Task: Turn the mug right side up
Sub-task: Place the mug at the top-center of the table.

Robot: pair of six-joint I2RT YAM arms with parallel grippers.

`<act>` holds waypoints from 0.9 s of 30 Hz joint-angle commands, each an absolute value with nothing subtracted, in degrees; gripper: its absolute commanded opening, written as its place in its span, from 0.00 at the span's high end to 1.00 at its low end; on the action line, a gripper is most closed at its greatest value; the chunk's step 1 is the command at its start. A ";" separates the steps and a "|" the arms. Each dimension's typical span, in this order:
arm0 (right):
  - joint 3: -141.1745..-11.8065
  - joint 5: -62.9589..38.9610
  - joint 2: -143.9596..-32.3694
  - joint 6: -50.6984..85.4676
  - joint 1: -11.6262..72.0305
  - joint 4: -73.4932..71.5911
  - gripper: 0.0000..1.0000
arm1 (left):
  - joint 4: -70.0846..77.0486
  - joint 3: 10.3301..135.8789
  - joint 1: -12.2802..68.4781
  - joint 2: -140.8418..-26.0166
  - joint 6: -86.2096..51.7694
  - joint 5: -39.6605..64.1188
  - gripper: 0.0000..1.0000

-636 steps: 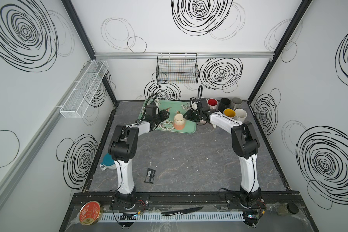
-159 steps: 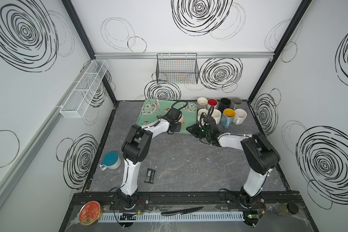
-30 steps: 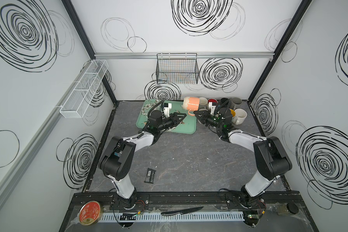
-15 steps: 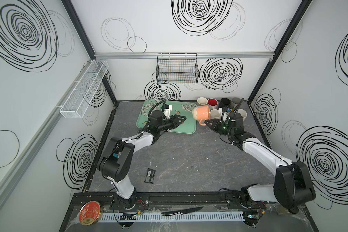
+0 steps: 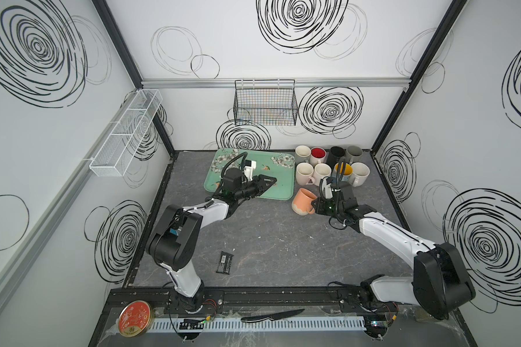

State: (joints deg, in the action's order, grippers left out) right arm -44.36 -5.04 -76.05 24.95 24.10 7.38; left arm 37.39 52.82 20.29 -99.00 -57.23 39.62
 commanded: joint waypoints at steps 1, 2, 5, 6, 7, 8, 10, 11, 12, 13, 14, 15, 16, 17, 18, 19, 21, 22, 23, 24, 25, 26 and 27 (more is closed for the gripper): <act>-47.87 2.81 -77.52 20.25 25.99 8.09 1.00 | 39.72 52.82 19.51 -99.34 -56.29 40.43 0.54; -48.40 4.29 -78.21 19.73 26.89 8.82 1.00 | 39.26 52.82 19.26 -99.09 -55.96 40.27 0.54; -49.96 9.20 -79.72 17.58 29.98 10.55 1.00 | 36.67 53.06 19.19 -98.53 -54.06 39.70 0.54; -50.38 11.00 -80.26 16.76 31.08 11.02 1.00 | 35.55 53.17 19.25 -98.44 -53.23 39.48 0.54; -50.66 12.47 -80.69 16.17 31.82 11.43 1.00 | 34.54 53.33 19.33 -98.44 -52.60 39.26 0.54; -51.02 13.91 -81.25 15.56 32.76 12.15 1.00 | 33.53 53.41 19.50 -98.48 -52.03 39.07 0.54; -51.69 16.77 -82.27 14.82 34.42 13.44 1.00 | 31.98 53.46 19.65 -98.61 -51.16 38.77 0.54; -51.79 17.96 -82.73 14.29 35.24 13.84 1.00 | 31.29 53.52 19.76 -98.68 -50.71 38.61 0.54; -51.88 18.94 -83.24 13.81 36.16 14.27 1.00 | 30.52 53.65 19.90 -98.78 -50.26 38.43 0.54; -52.05 19.84 -83.64 13.58 36.83 14.71 1.00 | 29.92 53.83 19.95 -98.87 -49.76 38.33 0.54; -52.12 20.78 -84.12 13.50 37.30 15.26 1.00 | 28.56 54.05 20.21 -99.09 -49.21 38.24 0.54; -52.36 21.59 -84.68 13.79 37.52 15.83 1.00 | 27.53 54.35 20.41 -99.30 -48.81 38.18 0.54; -52.59 21.80 -85.12 14.05 37.55 16.35 1.00 | 27.34 54.53 20.53 -99.48 -48.70 38.08 0.54; -52.83 22.63 -85.71 14.36 37.53 16.67 1.00 | 27.25 54.62 20.74 -99.70 -48.60 38.07 0.54; -53.18 23.44 -86.31 14.47 37.52 17.19 1.00 | 27.33 54.71 20.88 -99.88 -48.68 38.06 0.54; -53.45 24.08 -86.78 14.70 37.45 17.62 1.00 | 27.33 54.76 20.96 -100.00 -48.69 38.05 0.54; -53.93 25.36 -87.72 14.98 37.29 18.18 1.00 | 27.25 54.84 21.19 -100.19 -48.60 38.07 0.54; -54.18 25.77 -88.11 15.18 37.14 18.45 1.00 | 27.25 54.80 21.27 -100.28 -48.60 38.07 0.53; -54.37 25.90 -88.53 15.31 36.86 18.70 1.00 | 27.25 54.73 21.27 -100.29 -48.60 38.06 0.54; -54.53 25.97 -88.74 15.47 36.61 18.85 1.00 | 27.07 54.67 21.27 -100.28 -48.60 38.11 0.53; -54.62 25.93 -88.95 15.65 36.20 18.90 1.00 | 27.24 54.58 21.27 -100.24 -48.53 38.15 0.53; -54.67 25.62 -89.23 15.81 35.68 18.74 1.00 | 27.16 54.58 21.25 -100.20 -48.47 38.17 0.53; -54.87 25.06 -89.65 15.82 35.17 18.62 1.00 | 27.00 54.50 21.26 -100.20 -48.35 38.16 0.53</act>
